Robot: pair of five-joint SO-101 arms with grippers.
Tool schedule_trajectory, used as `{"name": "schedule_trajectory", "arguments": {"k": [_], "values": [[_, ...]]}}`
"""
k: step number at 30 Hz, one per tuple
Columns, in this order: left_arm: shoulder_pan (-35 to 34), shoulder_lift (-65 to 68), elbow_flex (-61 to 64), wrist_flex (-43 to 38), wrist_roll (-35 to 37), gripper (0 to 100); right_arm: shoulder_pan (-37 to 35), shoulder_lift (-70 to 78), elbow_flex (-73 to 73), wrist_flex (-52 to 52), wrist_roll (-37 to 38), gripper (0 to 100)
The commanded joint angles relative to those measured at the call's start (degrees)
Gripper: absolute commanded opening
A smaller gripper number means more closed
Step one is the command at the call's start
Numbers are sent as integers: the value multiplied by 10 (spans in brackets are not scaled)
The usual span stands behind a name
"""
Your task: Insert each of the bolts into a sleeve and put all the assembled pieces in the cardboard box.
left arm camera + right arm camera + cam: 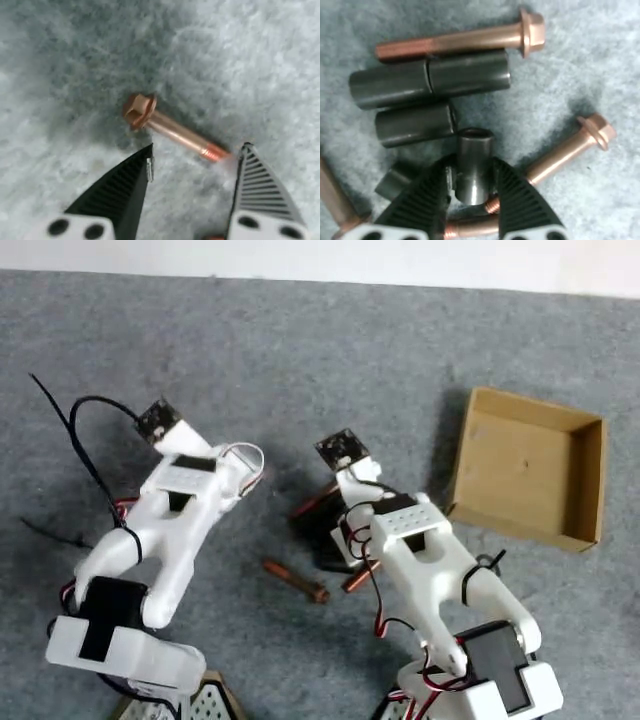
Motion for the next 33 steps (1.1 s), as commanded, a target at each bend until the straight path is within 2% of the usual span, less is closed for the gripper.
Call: {"name": "schedule_trajectory", "arguments": {"k": [1,6,19,29,31,33], "values": [[7,-23,4,-26,6,252,2,0,2,-7,8,5],[-47,-23,3,-30,40,252,2,0,3,-7,8,5],[-39,2,-16,-5,19,252,2,0,4,-7,8,5],[-44,125,-164,152,23,252,2,0,4,-7,8,5],[-51,126,-167,160,31,223,2,0,4,-7,8,5],[-61,126,-168,158,45,133,2,0,4,-7,8,5]]}}
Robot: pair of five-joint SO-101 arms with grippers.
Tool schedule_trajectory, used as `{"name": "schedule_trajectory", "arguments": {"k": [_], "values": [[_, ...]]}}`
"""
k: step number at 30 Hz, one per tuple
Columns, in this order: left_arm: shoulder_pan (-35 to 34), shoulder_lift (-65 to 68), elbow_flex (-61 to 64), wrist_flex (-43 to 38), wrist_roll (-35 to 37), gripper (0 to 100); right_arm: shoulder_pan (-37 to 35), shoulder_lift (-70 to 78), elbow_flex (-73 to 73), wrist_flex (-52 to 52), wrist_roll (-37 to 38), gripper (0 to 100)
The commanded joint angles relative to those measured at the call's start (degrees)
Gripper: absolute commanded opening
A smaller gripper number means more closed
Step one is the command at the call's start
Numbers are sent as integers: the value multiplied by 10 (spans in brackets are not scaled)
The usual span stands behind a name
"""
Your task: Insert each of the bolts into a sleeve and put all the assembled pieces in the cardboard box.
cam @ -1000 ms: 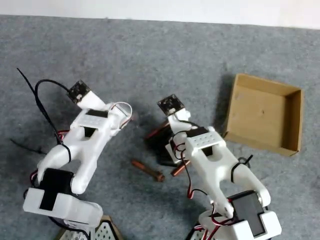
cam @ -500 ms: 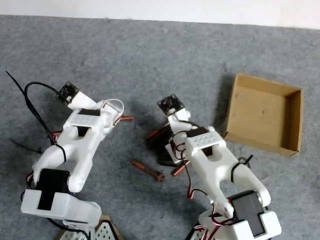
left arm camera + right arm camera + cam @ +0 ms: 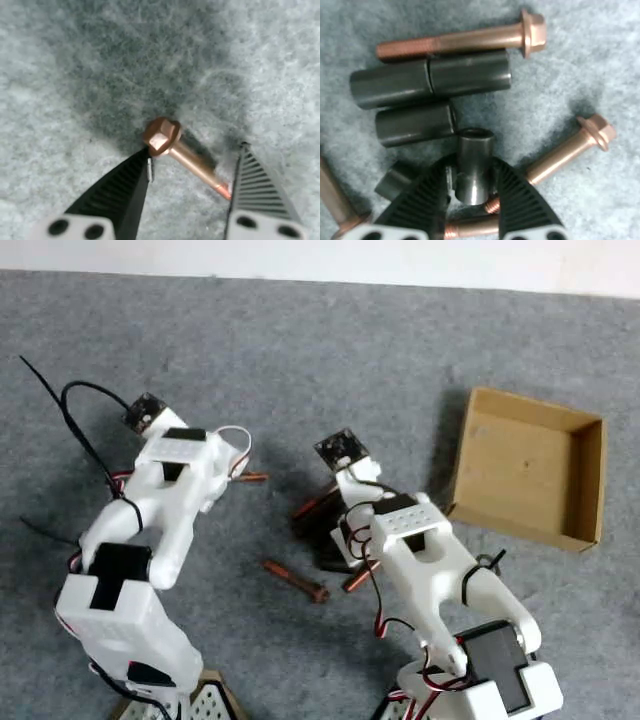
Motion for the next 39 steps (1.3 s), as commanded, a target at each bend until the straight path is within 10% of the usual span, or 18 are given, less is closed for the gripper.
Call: {"name": "schedule_trajectory", "arguments": {"k": [1,13,26,39], "values": [[-20,1,-13,17,13,69,2,0,4,-6,6,5],[-34,-75,23,17,-11,3,-35,-38,29,-6,18,5],[-10,-480,362,-200,-47,4,-45,-454,306,-158,55,5],[32,-928,567,-207,-69,4,-137,-757,465,-153,58,5]]}}
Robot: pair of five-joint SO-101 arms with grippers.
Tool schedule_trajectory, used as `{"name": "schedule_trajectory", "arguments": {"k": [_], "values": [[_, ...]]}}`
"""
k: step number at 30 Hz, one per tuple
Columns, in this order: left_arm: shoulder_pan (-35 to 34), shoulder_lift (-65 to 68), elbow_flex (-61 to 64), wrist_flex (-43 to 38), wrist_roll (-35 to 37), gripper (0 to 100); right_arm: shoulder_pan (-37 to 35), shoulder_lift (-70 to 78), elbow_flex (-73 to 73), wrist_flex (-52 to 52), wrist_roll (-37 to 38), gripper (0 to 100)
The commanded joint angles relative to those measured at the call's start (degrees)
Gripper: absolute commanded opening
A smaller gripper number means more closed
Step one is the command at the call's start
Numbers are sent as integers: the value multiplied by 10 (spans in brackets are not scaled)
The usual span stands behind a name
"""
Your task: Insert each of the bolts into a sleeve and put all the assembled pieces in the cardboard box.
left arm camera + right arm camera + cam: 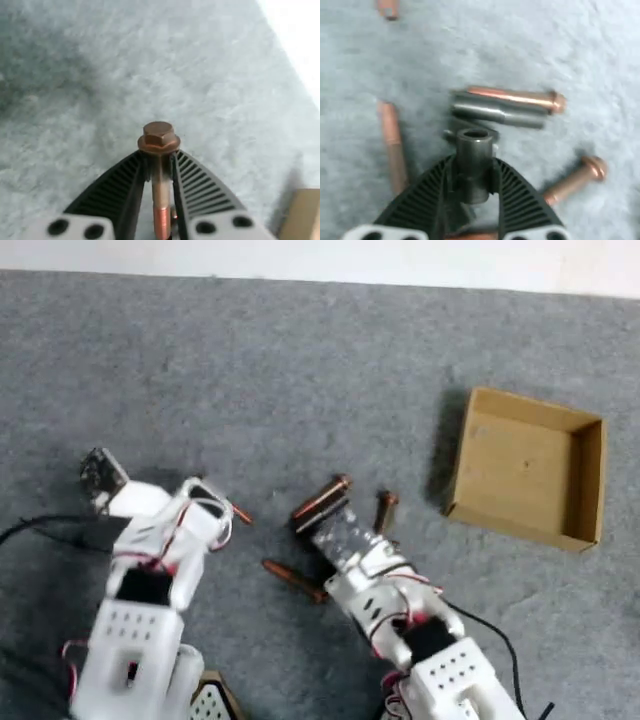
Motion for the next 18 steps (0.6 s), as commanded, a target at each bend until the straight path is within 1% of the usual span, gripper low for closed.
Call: {"name": "schedule_trajectory", "arguments": {"k": [1,5,7,10,13,18], "values": [[14,-165,37,-13,-4,4,-25,-73,20,-12,4,5],[15,-333,113,-13,-4,4,-28,-123,39,-12,5,5],[15,-378,137,-15,-4,4,-28,-137,47,-12,5,5],[34,-339,131,-15,-4,4,-39,-144,49,-12,5,5],[59,-340,124,-13,-4,4,-68,-144,48,-12,5,5],[61,-354,120,-12,-4,4,-78,-145,48,-11,5,5]]}}
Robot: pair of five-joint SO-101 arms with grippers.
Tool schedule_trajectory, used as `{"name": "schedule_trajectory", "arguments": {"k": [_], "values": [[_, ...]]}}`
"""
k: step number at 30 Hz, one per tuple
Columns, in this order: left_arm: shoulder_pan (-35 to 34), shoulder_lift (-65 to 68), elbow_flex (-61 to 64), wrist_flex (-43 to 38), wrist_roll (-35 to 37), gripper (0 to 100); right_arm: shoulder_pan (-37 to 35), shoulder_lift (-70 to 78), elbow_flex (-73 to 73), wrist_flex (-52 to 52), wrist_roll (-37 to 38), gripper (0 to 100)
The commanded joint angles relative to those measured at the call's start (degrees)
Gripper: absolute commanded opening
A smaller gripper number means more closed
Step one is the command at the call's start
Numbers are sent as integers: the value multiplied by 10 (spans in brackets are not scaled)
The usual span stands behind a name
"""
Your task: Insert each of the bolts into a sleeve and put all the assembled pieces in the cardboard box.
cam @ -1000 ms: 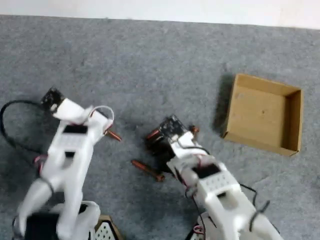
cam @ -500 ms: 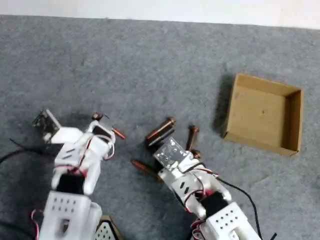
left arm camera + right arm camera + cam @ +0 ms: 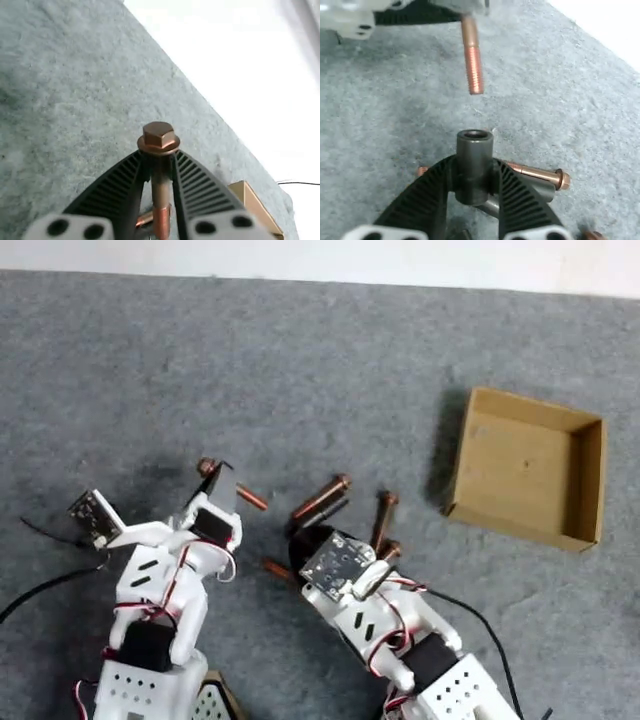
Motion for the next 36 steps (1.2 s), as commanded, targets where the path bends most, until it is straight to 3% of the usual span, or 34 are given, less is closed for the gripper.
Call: {"name": "schedule_trajectory", "arguments": {"k": [1,10,20,32,36], "values": [[10,-13,-23,-12,-4,4,-8,-14,44,-11,5,5],[14,-14,-37,-3,-2,4,-28,-15,44,-14,-28,5],[111,-14,-143,194,-4,4,-45,-15,44,-15,-39,5],[83,-14,-116,184,-4,4,-45,-15,44,-15,-38,5],[86,-14,-109,179,-4,4,-45,-15,44,-15,7,5]]}}
